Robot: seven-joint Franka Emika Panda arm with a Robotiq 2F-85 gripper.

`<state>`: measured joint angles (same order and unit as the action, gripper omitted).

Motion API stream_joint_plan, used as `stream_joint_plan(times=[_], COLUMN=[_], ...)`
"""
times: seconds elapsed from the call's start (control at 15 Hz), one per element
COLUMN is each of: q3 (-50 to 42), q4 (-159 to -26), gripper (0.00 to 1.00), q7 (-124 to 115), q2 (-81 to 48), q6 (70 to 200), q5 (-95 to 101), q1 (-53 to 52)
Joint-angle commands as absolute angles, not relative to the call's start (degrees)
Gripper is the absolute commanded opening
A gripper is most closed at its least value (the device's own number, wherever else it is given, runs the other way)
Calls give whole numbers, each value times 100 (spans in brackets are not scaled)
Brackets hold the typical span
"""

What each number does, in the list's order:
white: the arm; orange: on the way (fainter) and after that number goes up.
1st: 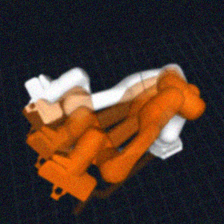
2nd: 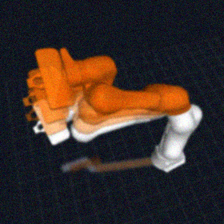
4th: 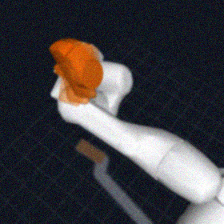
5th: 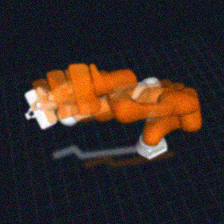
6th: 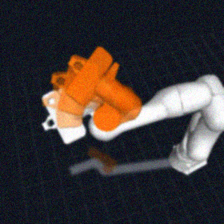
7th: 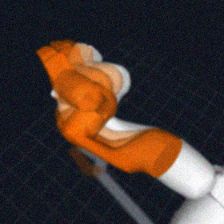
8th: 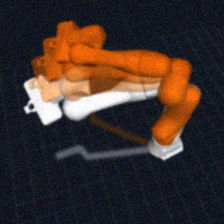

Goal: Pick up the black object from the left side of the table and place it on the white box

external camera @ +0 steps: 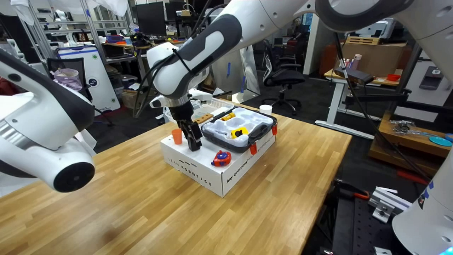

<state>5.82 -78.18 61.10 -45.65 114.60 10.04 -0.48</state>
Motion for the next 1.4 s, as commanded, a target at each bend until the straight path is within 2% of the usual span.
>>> stream_joint_plan(times=[0.0, 1.33], q3=[659, 630], q4=[-7726, -7839], gripper=[100, 100], q7=[6307, 6346], q2=[-4600, -4533], q6=[11480, 11775], q5=[948, 1017], q1=[22, -39])
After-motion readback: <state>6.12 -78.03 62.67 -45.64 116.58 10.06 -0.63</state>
